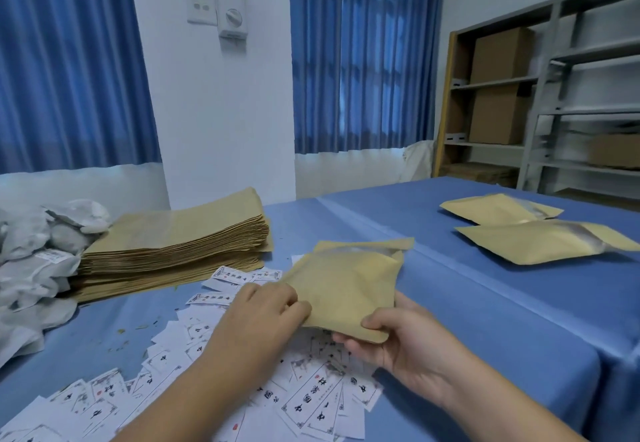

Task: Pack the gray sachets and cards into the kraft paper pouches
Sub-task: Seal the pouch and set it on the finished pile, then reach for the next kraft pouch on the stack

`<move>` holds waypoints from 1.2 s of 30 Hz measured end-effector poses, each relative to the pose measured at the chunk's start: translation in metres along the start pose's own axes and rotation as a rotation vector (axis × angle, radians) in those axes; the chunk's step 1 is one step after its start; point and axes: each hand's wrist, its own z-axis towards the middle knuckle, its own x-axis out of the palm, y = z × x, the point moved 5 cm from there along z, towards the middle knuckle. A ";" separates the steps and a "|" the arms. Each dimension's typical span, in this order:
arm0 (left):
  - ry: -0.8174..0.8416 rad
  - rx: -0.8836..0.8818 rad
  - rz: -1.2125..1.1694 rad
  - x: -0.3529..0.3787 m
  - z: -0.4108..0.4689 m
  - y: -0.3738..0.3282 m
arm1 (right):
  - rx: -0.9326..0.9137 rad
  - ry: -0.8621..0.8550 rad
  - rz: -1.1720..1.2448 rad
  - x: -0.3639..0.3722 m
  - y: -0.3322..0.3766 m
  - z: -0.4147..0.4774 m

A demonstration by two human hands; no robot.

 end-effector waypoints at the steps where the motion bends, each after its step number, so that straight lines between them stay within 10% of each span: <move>1: 0.006 -0.068 0.005 0.002 0.009 0.002 | -0.036 -0.034 -0.019 -0.007 0.007 0.000; 13: -0.069 -0.621 -0.400 0.070 0.118 -0.003 | -0.395 -0.290 -0.001 -0.111 0.130 0.059; 22: 0.019 -0.802 -0.874 0.107 0.113 -0.014 | -0.192 -0.574 -0.021 -0.180 0.113 0.098; 36: 0.633 -0.219 -0.290 0.025 -0.036 -0.052 | -0.318 0.316 -1.829 -0.054 -0.008 0.033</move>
